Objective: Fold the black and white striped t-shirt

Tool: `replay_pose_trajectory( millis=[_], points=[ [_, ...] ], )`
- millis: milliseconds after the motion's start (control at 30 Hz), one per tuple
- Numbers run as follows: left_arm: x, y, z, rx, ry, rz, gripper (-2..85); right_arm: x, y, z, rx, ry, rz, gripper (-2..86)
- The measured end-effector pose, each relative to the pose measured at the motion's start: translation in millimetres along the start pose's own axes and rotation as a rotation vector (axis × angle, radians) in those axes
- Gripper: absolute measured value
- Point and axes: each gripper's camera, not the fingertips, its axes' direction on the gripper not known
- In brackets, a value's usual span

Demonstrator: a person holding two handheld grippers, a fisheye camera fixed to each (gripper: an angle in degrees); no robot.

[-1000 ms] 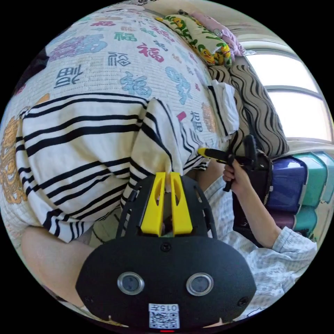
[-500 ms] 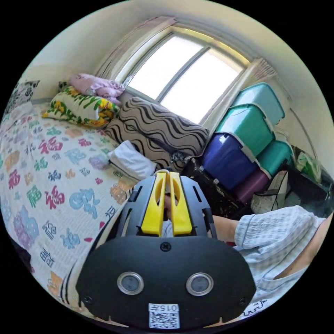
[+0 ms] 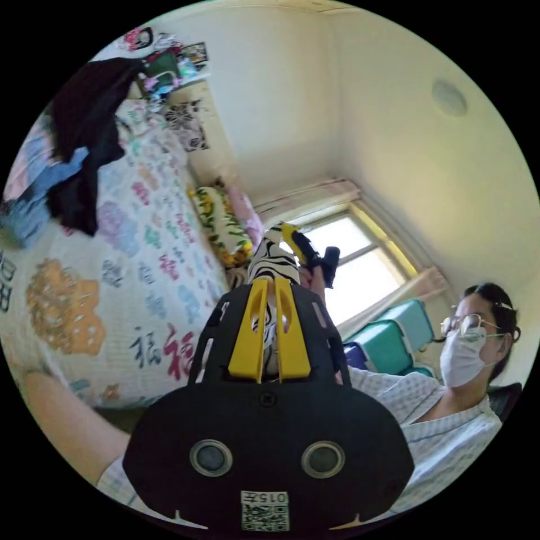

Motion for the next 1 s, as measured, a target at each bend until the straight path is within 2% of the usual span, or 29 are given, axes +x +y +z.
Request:
replay_pose_trajectory(
  millis=[33, 100, 167, 267, 467, 533, 700, 800, 867, 933, 967, 1000],
  points=[
    [-14.3, 5.4, -7.6, -0.012, -0.074, -0.028, -0.2, 4.4, 6.8, 17.5, -0.039, -0.042, 0.01, -0.2],
    [-67.5, 25.0, -24.9, -0.086, -0.335, -0.187, -0.3, 24.6, 46.4, 69.3, -0.113, -0.106, 0.076, 0.0],
    [-94.4, 34.8, -22.9, -0.163, -0.392, -0.282, -0.6, 44.5, 81.7, 93.5, -0.164, -0.059, 0.148, 0.2],
    [-102.5, 33.9, -10.2, -0.176, -0.357, -0.245, -0.6, 80.1, 137.2, 108.7, -0.252, 0.161, 0.254, 0.4],
    [-106.8, -16.0, 64.8, -0.377, -0.559, -0.054, 2.3, 140.7, 203.5, 118.7, -0.406, 0.429, 0.412, 1.9],
    [-110.9, -33.4, 101.7, -0.466, -0.625, 0.035, 4.6, 152.8, 214.0, 128.1, -0.449, 0.382, 0.426, 3.5],
    [-134.5, -88.7, 203.1, -0.638, -0.774, 0.337, 8.4, 173.0, 204.2, 131.1, -0.367, 0.504, 0.254, 7.5],
    [-176.1, -111.9, 250.4, -0.785, -0.894, 0.378, 9.5, 206.5, 188.0, 147.5, -0.439, 0.565, 0.14, 11.0],
    [-202.2, -120.6, 272.7, -0.875, -0.842, 0.343, 9.3, 231.8, 179.0, 164.3, -0.506, 0.509, 0.112, 10.9],
    [-219.7, -121.8, 292.7, -0.932, -0.645, 0.269, 9.3, 254.9, 172.2, 183.0, -0.574, 0.367, 0.112, 6.9],
    [-228.4, -115.6, 306.8, -0.962, -0.512, 0.215, 9.4, 268.8, 169.5, 196.0, -0.645, 0.314, 0.112, 1.1],
    [-237.0, -104.0, 322.3, -1.017, -0.473, 0.18, 9.5, 281.3, 165.5, 203.8, -0.675, 0.328, 0.111, 0.4]
  ],
)
